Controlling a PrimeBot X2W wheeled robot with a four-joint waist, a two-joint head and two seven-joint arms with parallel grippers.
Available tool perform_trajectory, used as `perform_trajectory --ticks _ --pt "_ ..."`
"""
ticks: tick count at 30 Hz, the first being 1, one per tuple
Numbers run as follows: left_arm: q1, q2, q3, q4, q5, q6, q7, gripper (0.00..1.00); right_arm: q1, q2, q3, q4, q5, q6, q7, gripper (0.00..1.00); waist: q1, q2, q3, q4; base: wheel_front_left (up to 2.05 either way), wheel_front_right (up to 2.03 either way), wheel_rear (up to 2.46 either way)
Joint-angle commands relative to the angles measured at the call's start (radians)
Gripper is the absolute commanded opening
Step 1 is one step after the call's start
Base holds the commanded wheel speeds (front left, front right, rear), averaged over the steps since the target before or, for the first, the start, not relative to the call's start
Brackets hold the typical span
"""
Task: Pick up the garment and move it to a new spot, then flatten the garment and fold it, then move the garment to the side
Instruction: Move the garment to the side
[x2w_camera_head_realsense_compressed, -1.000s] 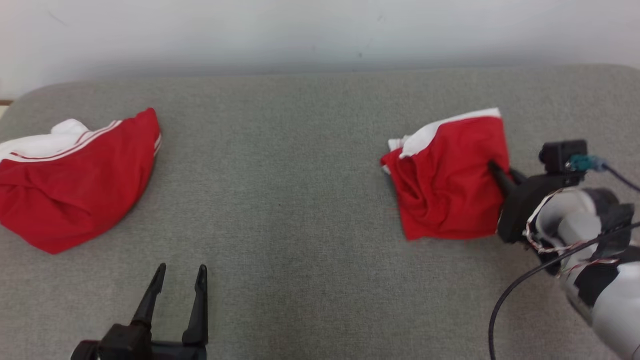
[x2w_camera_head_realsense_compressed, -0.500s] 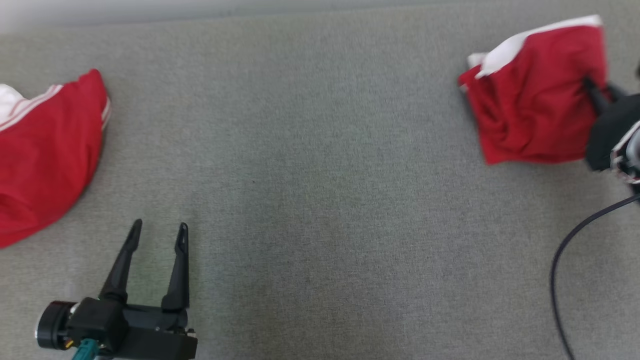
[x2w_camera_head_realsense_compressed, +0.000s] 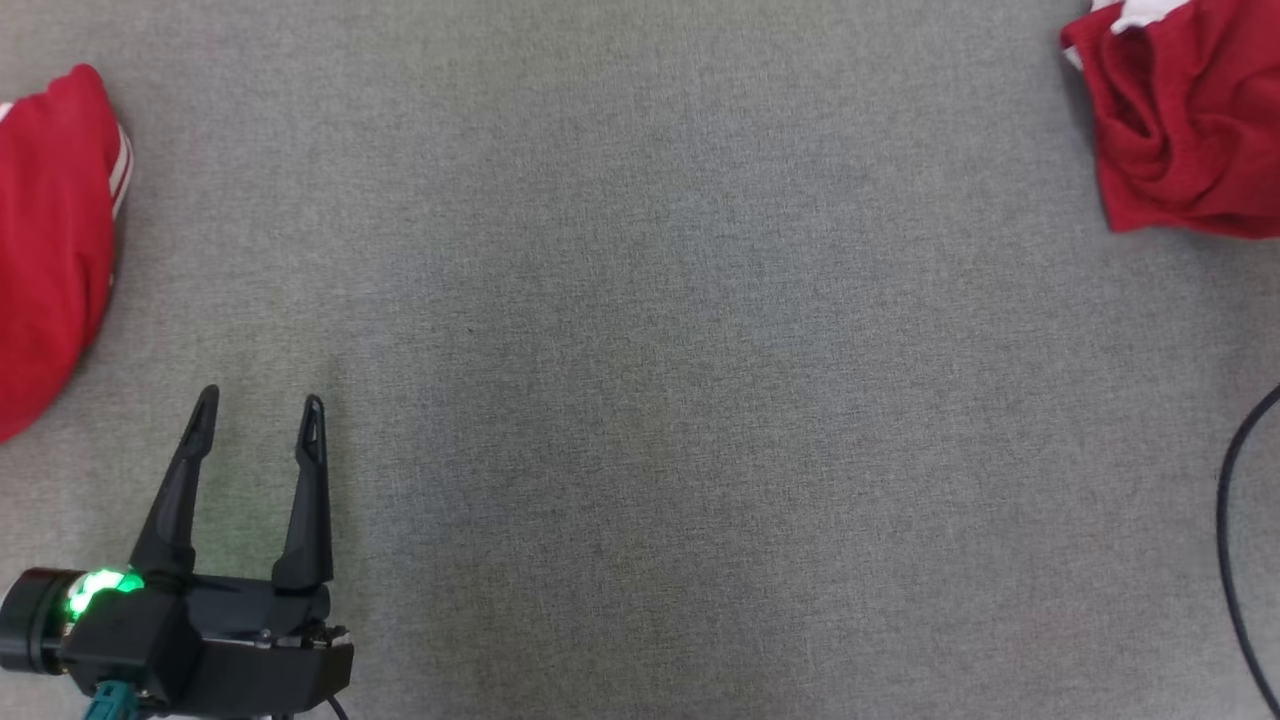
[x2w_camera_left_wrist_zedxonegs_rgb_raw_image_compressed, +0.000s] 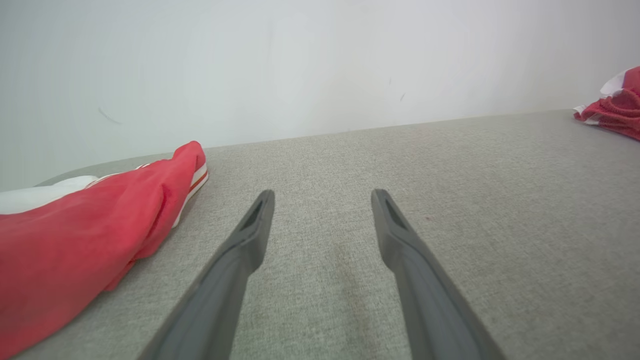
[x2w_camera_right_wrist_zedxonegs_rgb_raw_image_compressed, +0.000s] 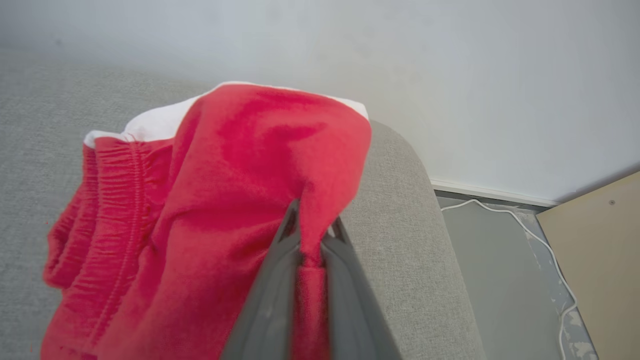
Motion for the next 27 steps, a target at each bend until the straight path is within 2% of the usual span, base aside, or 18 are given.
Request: perform_trajectory --ticks 1,14,15,16,17,18,27 --pt "0.005 0.007 0.003 -0.01 0.012 0.004 0.002 1.0 -0.018 -0.017 0.005 0.001 -0.001 -0.001 -0.001 0.0 -0.0001 -0.0002 0.009 -0.004 0.0 0.0 0.0" --pt "0.012 0.022 0.006 -0.057 0.011 0.02 0.018 1.0 -0.062 -0.014 0.035 0.037 -0.012 -0.001 -0.017 0.0 -0.0001 -0.0002 0.035 -0.006 0.0 0.0 0.0" --pt "0.012 0.022 0.006 -0.057 0.01 0.022 0.018 1.0 -0.063 -0.012 0.035 0.044 -0.01 -0.001 -0.017 0.02 -0.0001 -0.0002 0.035 -0.005 0.0 0.0 0.0" --pt "0.012 0.022 0.005 -0.057 0.008 0.024 0.018 1.0 -0.065 -0.011 0.036 0.053 -0.01 -0.001 -0.014 0.37 -0.0001 -0.0002 0.035 -0.005 0.0 0.0 0.0" --pt "0.012 0.022 0.004 -0.055 0.006 0.025 0.018 1.0 -0.067 -0.008 0.038 0.063 -0.012 -0.001 -0.008 0.54 -0.0001 -0.0002 0.034 -0.004 0.0 0.0 0.0" --pt "0.012 0.021 0.003 -0.054 0.004 0.026 0.018 1.0 -0.072 -0.006 0.039 0.071 -0.017 -0.001 -0.009 0.99 -0.0001 -0.0002 0.035 -0.003 0.0 0.0 0.0" --pt "0.012 0.013 -0.001 -0.032 -0.011 0.03 0.009 1.0 -0.092 0.029 0.031 0.14 -0.039 -0.001 -0.06 1.0 -0.0001 -0.0002 0.01 -0.002 0.0 0.0 0.0"
